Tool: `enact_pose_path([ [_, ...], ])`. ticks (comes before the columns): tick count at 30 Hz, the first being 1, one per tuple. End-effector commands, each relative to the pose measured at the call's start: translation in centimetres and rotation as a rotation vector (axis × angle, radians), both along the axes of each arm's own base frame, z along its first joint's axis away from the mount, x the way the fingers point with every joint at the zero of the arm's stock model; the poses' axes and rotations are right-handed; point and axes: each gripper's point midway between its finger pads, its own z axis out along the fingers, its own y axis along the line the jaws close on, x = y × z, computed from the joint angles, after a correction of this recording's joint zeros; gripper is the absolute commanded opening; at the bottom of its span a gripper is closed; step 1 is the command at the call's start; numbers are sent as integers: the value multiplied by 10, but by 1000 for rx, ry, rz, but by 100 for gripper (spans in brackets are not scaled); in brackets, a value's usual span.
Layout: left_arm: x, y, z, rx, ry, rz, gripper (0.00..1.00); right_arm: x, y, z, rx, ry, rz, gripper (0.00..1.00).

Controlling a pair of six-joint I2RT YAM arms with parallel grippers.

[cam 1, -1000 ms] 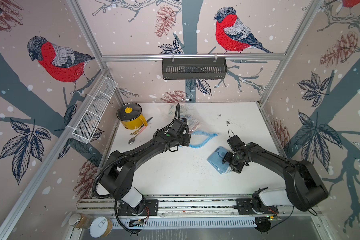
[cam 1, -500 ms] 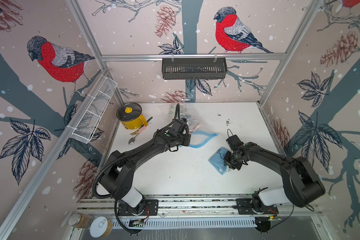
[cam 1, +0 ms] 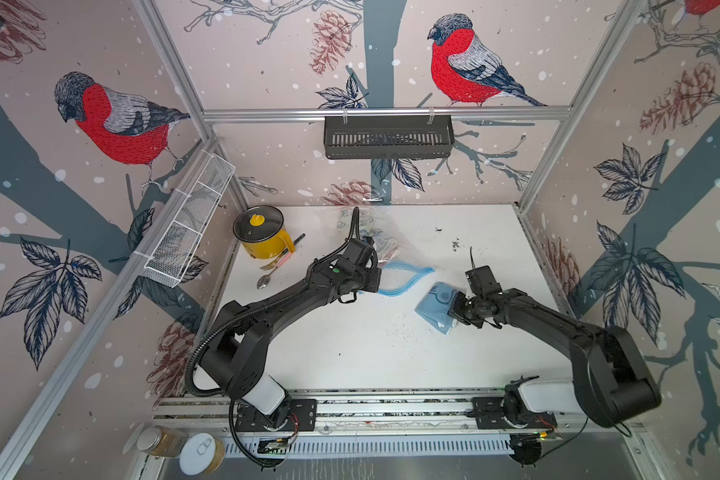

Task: Place the folded towel into the vacuum bag
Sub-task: Pick up the towel from the center of the board.

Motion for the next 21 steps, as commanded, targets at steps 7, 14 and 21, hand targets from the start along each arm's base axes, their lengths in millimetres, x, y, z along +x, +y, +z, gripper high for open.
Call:
enact_pose_path([
  [7, 8, -8, 15, -38, -20, 9, 0, 4, 18, 62, 192, -148, 152, 0],
  [14, 9, -15, 15, -26, -6, 4, 0, -8, 34, 96, 296, -209, 255, 0],
  [21, 9, -32, 17, -29, -16, -5, 0, -21, 55, 115, 424, -241, 339, 0],
])
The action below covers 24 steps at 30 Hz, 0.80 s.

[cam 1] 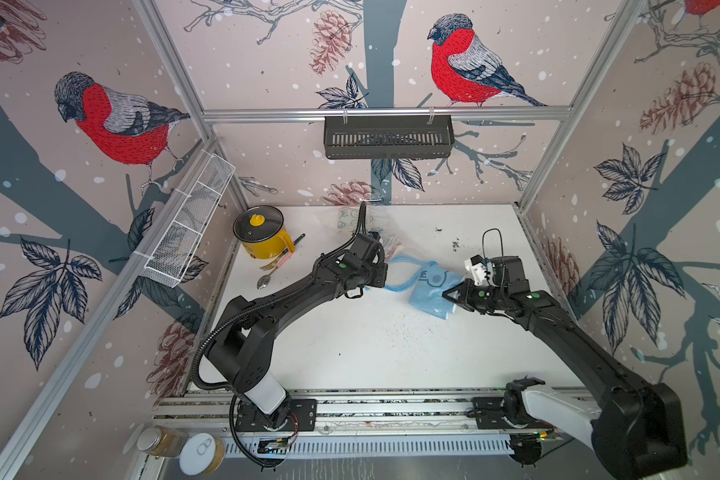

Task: Place the folded towel into the vacuum bag
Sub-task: Pick up the towel from the center of the board, then place the towel in the vacuum bag.

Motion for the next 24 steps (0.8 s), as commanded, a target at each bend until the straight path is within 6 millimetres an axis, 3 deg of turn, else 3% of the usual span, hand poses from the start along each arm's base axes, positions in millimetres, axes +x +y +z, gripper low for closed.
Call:
enact_pose_path([
  [1, 2, -9, 5, -8, -7, 9, 0, -10, 18, 11, 87, -11, 84, 1],
  [9, -3, -24, 4, 5, -11, -18, 0, -11, 41, 9, 179, 2, 127, 0],
  [16, -9, -27, 5, 34, -28, -39, 0, 11, 50, 9, 215, 9, 120, 1],
  [24, -17, -26, 4, 36, -28, -47, 0, 42, 47, -9, 218, 65, 56, 1],
])
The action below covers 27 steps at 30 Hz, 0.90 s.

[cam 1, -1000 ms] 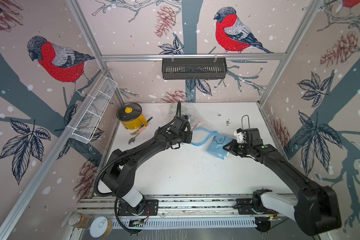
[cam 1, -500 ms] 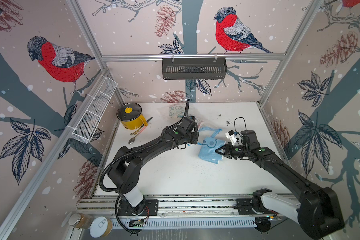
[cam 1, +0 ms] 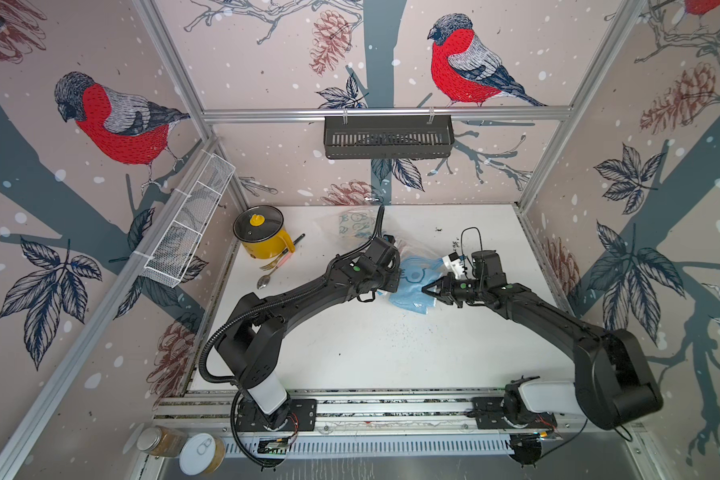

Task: Place the folded towel into the vacuum bag
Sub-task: Place the towel in the vacuum bag.

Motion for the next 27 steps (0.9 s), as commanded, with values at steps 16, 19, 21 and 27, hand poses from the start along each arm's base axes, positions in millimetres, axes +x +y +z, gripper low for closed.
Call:
enact_pose_path([
  [16, -6, -5, -2, 0, 5, -19, 0, 57, 7, 15, 146, -8, -121, 0],
  [19, -6, -6, -3, 3, 8, -19, 0, 62, 10, 26, 184, -22, -116, 1],
  [21, -5, -6, -4, 3, 9, -17, 0, 64, 12, 32, 201, -30, -111, 0],
  [27, -6, -9, -4, -12, 18, -13, 0, 66, 16, 41, 212, -51, -103, 1],
])
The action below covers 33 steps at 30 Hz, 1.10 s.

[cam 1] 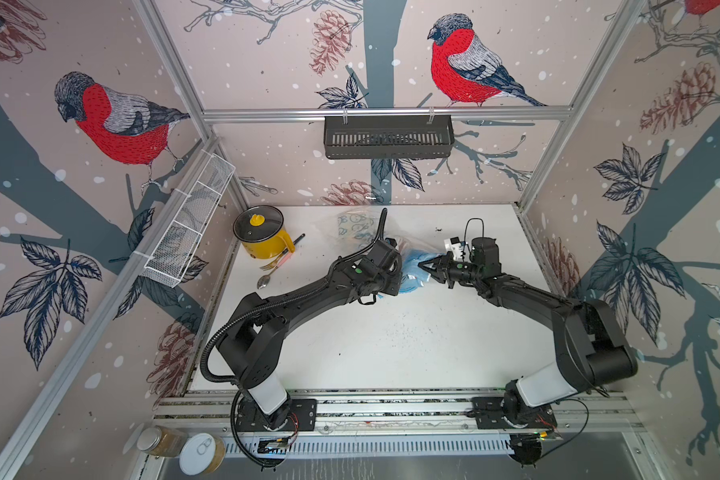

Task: Place the folded towel into the vacuum bag
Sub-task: Place the towel in the vacuum bag.

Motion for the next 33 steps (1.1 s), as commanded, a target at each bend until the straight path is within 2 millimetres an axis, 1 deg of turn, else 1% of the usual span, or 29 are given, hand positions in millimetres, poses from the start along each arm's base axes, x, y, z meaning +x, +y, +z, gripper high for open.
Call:
enact_pose_path([
  [1, 1, -7, 6, -34, 0, -1, 0, 4, 5, 12, 19, -52, 10, 1],
  [6, 3, -17, 25, -93, -6, -8, 0, 3, 9, -12, -21, -29, -1, 1],
  [9, 6, -23, 35, -127, -9, -13, 0, 4, 14, -21, -32, -40, -10, 1],
  [12, 7, -29, 38, -140, -6, -21, 0, 8, 20, -19, -12, -61, -18, 1],
  [18, 7, -30, 27, -126, 16, -23, 0, 19, 31, -2, 67, -98, -38, 1],
  [20, 7, -30, 27, -126, 16, -21, 0, 23, 33, -3, 57, -100, -40, 1],
  [22, 7, -29, 28, -128, 13, -16, 0, 25, 32, -15, 20, -86, -53, 3],
  [23, 8, -29, 29, -128, 9, -14, 0, 26, 28, -28, -22, -65, -67, 5],
  [25, 8, -28, 30, -129, 5, -11, 0, 27, 18, -55, -108, -18, -99, 5],
  [26, 8, -28, 31, -131, 2, -11, 0, 27, 11, -68, -148, 8, -126, 6],
  [28, 8, -28, 30, -133, 6, -11, 0, 25, 4, -87, -173, 48, -148, 7],
  [30, 7, -28, 27, -132, 12, -11, 0, 24, 2, -98, -164, 83, -161, 8],
  [33, 5, -30, 23, -134, 21, -15, 0, 26, 7, -102, -131, 111, -168, 12],
])
